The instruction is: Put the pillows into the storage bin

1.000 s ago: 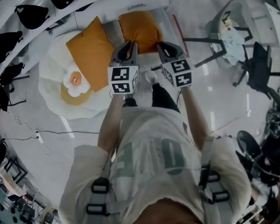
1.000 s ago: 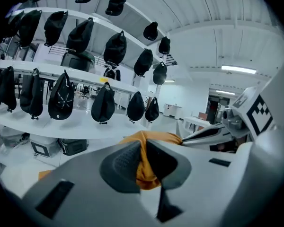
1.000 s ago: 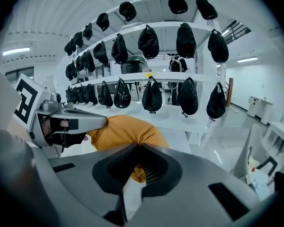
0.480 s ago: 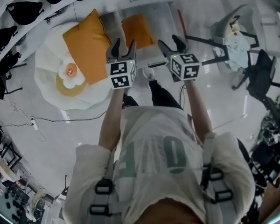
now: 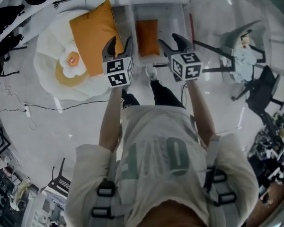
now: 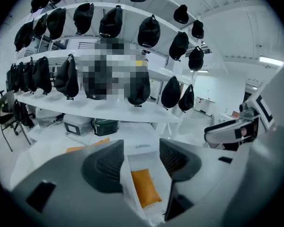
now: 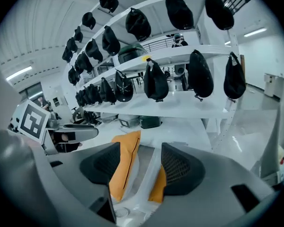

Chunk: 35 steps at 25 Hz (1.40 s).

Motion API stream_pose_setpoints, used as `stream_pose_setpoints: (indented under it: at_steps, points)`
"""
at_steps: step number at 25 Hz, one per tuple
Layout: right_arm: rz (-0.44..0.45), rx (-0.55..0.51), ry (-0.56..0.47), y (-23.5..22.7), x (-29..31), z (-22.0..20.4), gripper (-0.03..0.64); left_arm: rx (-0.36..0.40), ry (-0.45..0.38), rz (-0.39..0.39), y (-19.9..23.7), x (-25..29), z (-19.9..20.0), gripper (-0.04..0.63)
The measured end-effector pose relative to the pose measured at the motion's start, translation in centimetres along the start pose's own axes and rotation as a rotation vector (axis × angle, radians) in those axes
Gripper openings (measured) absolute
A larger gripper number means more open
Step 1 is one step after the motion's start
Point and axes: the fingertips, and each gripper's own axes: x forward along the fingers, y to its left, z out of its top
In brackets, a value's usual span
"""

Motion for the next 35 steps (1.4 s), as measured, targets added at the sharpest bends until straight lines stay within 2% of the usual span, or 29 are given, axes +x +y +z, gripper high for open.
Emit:
stream_pose_setpoints:
  at_steps: [7, 12, 14, 18, 21, 25, 29, 30, 33, 35]
  points:
    - [0.133, -0.074, 0.077, 7.1, 5.4, -1.3, 0.244, -0.09, 0.029, 0.161, 9.6, -4.0, -4.3, 0.218]
    - [0.203, -0.049, 0.156, 11.6, 10.5, -5.2, 0.244, -0.189, 0.052, 0.225, 16.8, -6.2, -9.7, 0.25]
    - [0.22, 0.002, 0.171, 13.0, 13.5, -7.8, 0.244, -0.244, 0.088, 0.249, 20.2, -6.0, -13.9, 0.25]
    - [0.225, 0.115, 0.243, 14.1, 21.6, -15.4, 0.245, -0.387, 0.213, 0.327, 27.3, -3.5, -25.6, 0.25]
    - [0.243, 0.131, 0.34, 15.0, 28.6, -22.3, 0.252, -0.404, 0.358, 0.394, 31.7, -1.3, -34.3, 0.25]
    - [0.183, 0.077, 0.409, 13.8, 32.7, -28.5, 0.252, -0.499, 0.435, 0.405, 32.5, 0.5, -42.7, 0.249]
    - [0.195, 0.159, 0.392, 13.1, 34.6, -31.1, 0.252, -0.599, 0.451, 0.391, 34.3, 1.8, -48.0, 0.25]
    - [0.202, 0.173, 0.388, 13.0, 34.8, -31.3, 0.251, -0.649, 0.444, 0.37, 34.5, 2.4, -48.8, 0.25]
    - [0.198, 0.166, 0.402, 12.6, 35.3, -31.4, 0.218, -0.872, 0.419, 0.283, 34.1, 4.6, -50.5, 0.249]
    - [0.191, 0.154, 0.412, 12.7, 35.4, -31.5, 0.191, -0.933, 0.401, 0.264, 33.7, 5.3, -50.7, 0.245]
